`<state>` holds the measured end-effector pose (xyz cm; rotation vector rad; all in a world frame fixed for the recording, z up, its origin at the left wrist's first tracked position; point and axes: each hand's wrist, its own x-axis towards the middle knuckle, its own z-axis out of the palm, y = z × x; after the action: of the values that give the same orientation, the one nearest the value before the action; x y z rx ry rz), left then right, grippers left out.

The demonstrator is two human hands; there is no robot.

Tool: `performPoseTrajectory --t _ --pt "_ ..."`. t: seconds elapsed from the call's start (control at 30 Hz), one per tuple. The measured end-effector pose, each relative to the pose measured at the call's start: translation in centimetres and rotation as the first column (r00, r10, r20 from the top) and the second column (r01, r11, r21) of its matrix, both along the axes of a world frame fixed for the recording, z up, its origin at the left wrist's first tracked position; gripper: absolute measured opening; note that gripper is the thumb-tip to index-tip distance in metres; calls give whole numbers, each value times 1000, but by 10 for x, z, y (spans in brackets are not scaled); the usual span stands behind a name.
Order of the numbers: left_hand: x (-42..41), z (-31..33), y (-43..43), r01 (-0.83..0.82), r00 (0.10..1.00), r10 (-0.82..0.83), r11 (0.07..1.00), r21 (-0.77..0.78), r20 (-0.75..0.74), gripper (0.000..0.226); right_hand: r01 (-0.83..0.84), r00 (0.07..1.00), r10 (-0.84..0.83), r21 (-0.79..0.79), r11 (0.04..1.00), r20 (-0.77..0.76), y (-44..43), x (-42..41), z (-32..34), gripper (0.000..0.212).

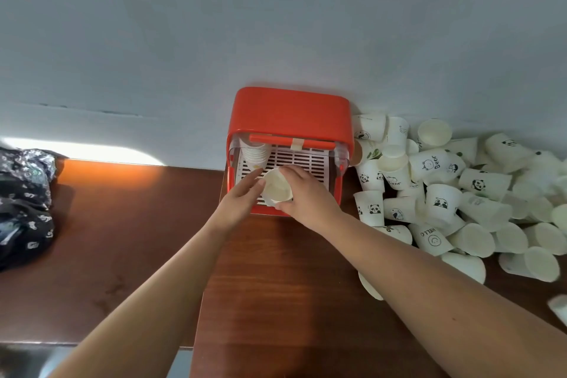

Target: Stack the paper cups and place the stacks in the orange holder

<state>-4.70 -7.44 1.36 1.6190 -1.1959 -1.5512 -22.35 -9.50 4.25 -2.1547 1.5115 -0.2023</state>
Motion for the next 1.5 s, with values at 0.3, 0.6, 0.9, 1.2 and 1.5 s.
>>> performPoseTrajectory --t 0.3,0.6,0.9,1.2,1.5 --pt "2 -20 2 74 964 -31 986 -152 264 50 103 993 -109 111 988 45 2 4 -9 78" --pt "-39 14 50 72 966 9 950 -303 258 22 391 920 -390 22 920 -22 87 -118 28 54" --pt "-172 3 93 635 737 -555 764 -114 386 16 707 704 -691 67 704 -164 219 -243 17 49" --pt "-257 -43 107 619 614 -538 783 71 577 62 757 652 -671 247 605 -354 282 -295 -38 75" --pt "-280 -68 120 554 560 -501 819 152 660 70 654 753 -514 376 656 -412 279 -333 -82 67"
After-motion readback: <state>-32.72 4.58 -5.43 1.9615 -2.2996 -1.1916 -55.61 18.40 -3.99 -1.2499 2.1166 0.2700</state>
